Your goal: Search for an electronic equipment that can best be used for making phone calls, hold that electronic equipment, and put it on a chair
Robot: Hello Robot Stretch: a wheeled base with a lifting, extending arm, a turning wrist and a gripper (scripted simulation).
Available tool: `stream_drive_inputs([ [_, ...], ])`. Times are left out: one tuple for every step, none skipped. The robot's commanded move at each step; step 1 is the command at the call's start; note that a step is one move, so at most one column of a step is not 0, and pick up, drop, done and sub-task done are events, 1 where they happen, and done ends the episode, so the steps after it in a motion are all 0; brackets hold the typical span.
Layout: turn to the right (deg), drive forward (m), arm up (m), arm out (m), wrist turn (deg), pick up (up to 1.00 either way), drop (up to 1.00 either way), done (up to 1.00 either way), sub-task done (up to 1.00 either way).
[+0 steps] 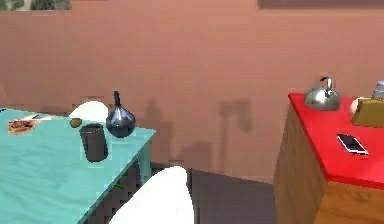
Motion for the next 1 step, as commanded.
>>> stream_drive_inputs([
  [-45.0,0.00,0.00,0.00,0.0,0.00,0.00,0.00,0.00],
])
